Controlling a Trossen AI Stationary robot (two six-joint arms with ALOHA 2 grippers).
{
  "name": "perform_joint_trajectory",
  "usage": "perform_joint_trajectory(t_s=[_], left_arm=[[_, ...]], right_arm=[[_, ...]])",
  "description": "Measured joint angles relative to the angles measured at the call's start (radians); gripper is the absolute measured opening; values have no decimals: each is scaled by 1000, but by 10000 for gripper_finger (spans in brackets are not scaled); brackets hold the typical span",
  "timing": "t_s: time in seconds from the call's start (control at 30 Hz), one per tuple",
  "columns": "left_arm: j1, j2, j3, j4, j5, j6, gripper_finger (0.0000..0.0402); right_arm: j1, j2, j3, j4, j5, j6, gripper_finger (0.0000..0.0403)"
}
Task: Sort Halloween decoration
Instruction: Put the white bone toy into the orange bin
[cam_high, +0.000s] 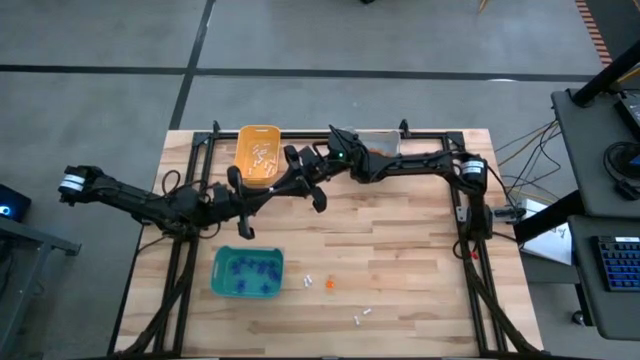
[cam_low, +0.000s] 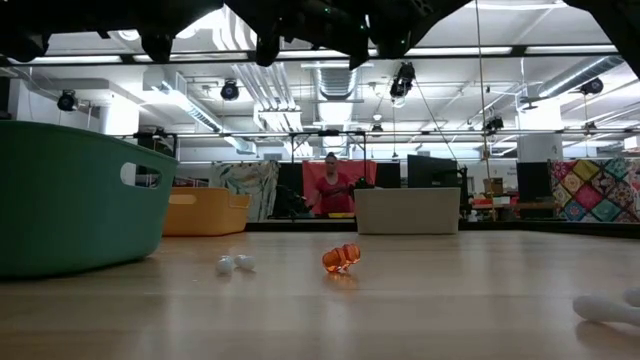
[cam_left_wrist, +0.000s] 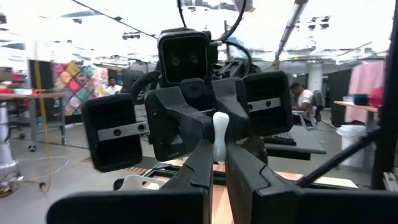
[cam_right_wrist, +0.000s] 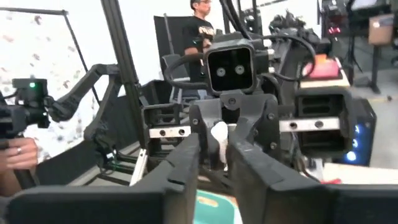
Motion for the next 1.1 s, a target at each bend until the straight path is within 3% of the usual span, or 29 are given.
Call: perform_joint_trajectory(t_s=[0.17, 0.27, 0.43, 0.57, 0.73, 0.93, 1.1], left_arm=[[0, 1, 24, -22, -51, -17, 1], [8, 2, 90, -157, -75, -20, 1], [77, 9, 295, -651, -257, -58, 0], [215, 58, 479, -1117, -280, -166, 0], [450, 185, 620, -1446, -177, -213, 0], [710, 370, 649, -1480, 54, -105, 0], [793, 492, 647, -1511, 82, -58, 0]], right_arm=[[-44, -54, -1, -152, 13, 4, 117], [-69, -107, -1, -302, 19, -19, 134], [-83, -175, 0, -561, 49, -76, 145], [-73, -217, 0, -728, 136, -127, 141], [-44, -228, 0, -842, 168, -145, 132], [1, -231, 0, -928, 169, -155, 128], [45, -231, 0, -1113, 170, -175, 129]])
